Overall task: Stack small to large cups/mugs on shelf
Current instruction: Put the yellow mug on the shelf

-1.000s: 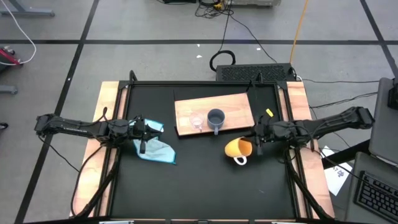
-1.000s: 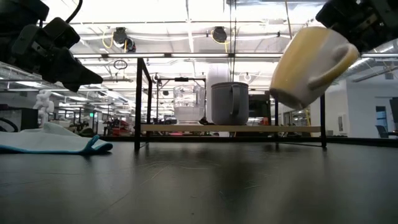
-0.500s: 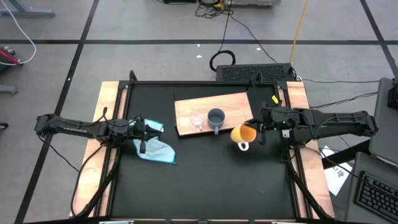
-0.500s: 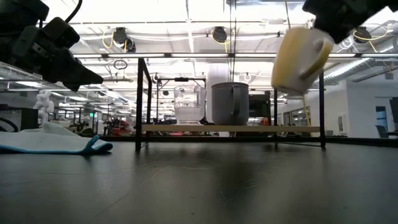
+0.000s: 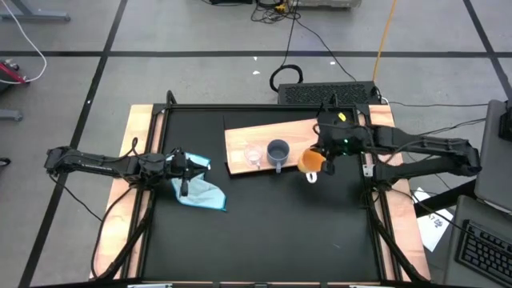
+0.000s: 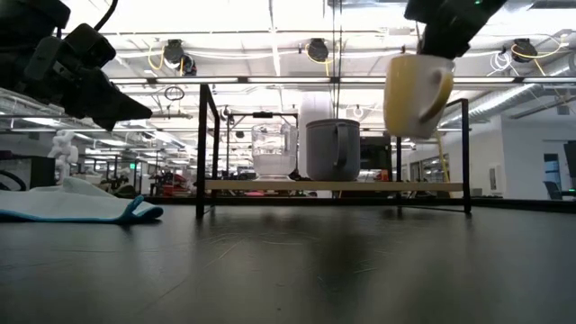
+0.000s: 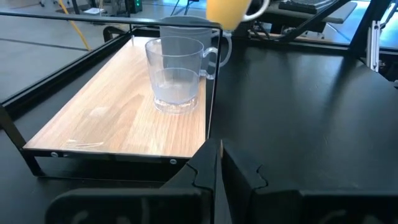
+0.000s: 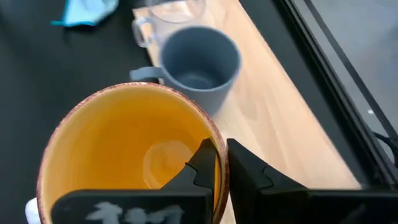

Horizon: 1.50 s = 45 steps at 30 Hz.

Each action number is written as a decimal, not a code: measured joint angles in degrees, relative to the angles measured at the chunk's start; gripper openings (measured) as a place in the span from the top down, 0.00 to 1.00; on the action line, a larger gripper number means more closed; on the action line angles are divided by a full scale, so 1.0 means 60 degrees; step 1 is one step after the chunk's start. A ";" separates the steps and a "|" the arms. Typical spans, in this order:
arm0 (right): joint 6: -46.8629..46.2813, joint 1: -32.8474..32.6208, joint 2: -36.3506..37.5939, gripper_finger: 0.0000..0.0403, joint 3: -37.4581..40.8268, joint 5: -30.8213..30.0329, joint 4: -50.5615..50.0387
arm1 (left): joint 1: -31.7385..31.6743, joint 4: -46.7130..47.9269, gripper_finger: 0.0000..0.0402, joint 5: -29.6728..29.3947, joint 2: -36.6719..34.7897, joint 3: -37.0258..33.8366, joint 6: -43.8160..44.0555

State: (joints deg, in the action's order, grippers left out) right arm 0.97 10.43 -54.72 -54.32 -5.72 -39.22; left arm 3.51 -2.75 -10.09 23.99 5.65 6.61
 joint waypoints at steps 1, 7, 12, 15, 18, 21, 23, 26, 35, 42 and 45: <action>0.0075 0.0153 -0.0161 0.97 -0.0145 0.0032 -0.0106 | 0.0000 -0.0003 0.94 0.0000 0.0000 0.0000 0.0000; 0.0529 0.1187 -0.1004 0.97 -0.0547 0.1125 -0.0222 | 0.0000 -0.0003 0.94 0.0000 0.0000 0.0000 -0.0042; 0.0873 0.2065 -0.1500 0.97 -0.0555 0.1833 -0.0225 | 0.0000 -0.0003 0.94 -0.0002 0.0002 0.0000 -0.0055; 0.1133 0.2475 -0.1703 0.98 -0.0555 0.1995 -0.0216 | 0.0000 -0.0003 0.94 -0.0007 0.0004 0.0000 -0.0070; 0.1473 0.2783 -0.1925 0.98 -0.0555 0.1994 -0.0203 | 0.0000 -0.0003 0.94 -0.0018 0.0004 0.0000 -0.0074; 0.1710 0.3061 -0.2088 0.98 -0.0555 0.2021 -0.0102 | -0.0004 -0.0003 0.94 -0.0084 0.0002 0.0000 -0.0073; 0.1769 0.3174 -0.2264 0.98 -0.0555 0.2040 -0.0111 | 0.0000 -0.0003 0.94 -0.0084 0.0004 0.0000 -0.0073; 0.1985 0.3301 -0.2500 0.98 -0.0551 0.2197 0.0050 | -0.0002 -0.0003 0.94 -0.0084 0.0002 0.0000 -0.0073; 0.2206 0.3501 -0.3303 0.98 -0.0551 0.2768 0.0665 | -0.0001 -0.0009 0.94 -0.0087 0.0002 0.0000 -0.0080; 0.2255 0.3755 -0.3370 0.97 -0.0555 0.2853 0.0715 | 0.0000 -0.0006 0.94 -0.0087 0.0002 0.0000 -0.0119; 0.2376 0.3891 -0.3286 0.97 -0.0555 0.2743 0.0629 | -0.0001 -0.0004 0.94 -0.0087 0.0001 0.0000 -0.0159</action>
State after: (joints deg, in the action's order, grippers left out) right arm 15.23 33.78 -74.43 -57.65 10.74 -35.45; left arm 3.50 -2.77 -10.61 23.99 5.65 5.66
